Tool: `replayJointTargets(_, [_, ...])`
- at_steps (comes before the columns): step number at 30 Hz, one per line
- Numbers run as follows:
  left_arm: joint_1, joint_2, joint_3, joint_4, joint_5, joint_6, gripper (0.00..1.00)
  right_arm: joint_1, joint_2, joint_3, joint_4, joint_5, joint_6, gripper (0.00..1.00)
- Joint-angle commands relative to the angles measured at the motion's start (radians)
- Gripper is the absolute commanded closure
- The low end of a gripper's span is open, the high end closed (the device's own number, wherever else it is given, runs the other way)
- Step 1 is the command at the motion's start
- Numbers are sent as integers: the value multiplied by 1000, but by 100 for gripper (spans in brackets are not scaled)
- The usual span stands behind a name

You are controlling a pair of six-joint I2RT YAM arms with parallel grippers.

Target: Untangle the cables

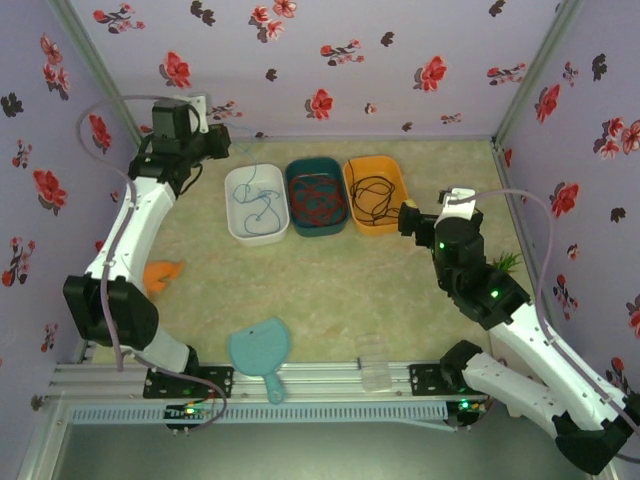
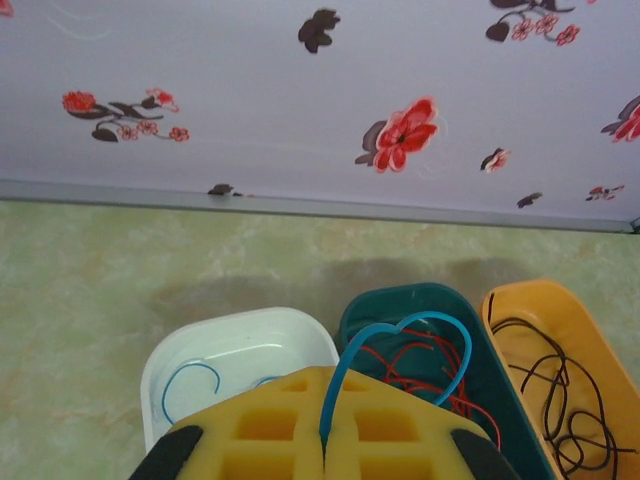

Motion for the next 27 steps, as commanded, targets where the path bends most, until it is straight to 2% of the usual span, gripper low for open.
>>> replayJointTargets(1, [7, 50, 55, -81, 33, -18, 100, -6, 16, 4, -8, 38, 27, 1])
replayJointTargets(14, [6, 303, 158, -206, 58, 5, 100, -8, 156, 67, -81, 32, 51, 1])
replayJointTargets(25, [-3, 463, 203, -276, 42, 34, 100, -13, 165, 73, -109, 37, 64, 1])
replayJointTargets(27, [-3, 479, 209, -286, 29, 43, 97, -14, 165, 74, -110, 33, 65, 1])
